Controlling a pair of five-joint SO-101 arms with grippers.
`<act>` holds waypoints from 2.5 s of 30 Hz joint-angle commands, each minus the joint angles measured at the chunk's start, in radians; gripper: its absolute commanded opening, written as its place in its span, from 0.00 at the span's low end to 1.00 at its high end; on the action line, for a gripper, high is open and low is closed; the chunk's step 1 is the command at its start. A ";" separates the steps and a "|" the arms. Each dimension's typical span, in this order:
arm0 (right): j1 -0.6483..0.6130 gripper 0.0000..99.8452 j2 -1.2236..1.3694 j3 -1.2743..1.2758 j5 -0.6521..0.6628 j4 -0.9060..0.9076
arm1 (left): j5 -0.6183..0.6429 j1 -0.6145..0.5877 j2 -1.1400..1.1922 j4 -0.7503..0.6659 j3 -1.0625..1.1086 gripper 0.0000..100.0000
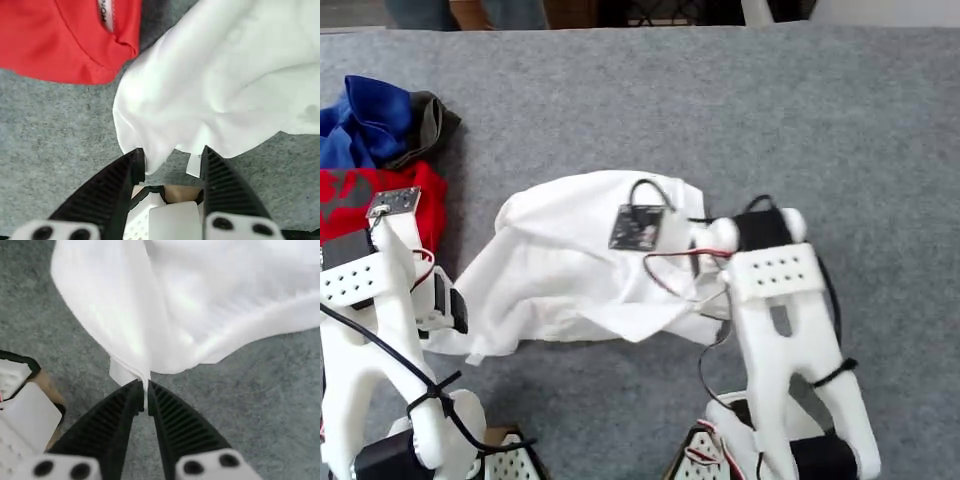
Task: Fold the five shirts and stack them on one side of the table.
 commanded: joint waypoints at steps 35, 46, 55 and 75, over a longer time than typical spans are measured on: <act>0.287 0.01 -0.074 0.661 -0.293 -1.028 | -0.311 0.061 0.075 0.095 -0.079 0.21; 0.473 0.01 -0.073 0.665 -0.695 -1.402 | -0.315 0.068 0.296 0.040 -0.088 0.21; 0.479 0.01 -0.071 0.673 -0.698 -1.407 | -0.265 0.318 0.278 0.029 -0.084 0.21; 0.479 0.01 -0.071 0.671 -0.697 -1.402 | -0.265 0.782 0.281 -0.035 0.012 0.21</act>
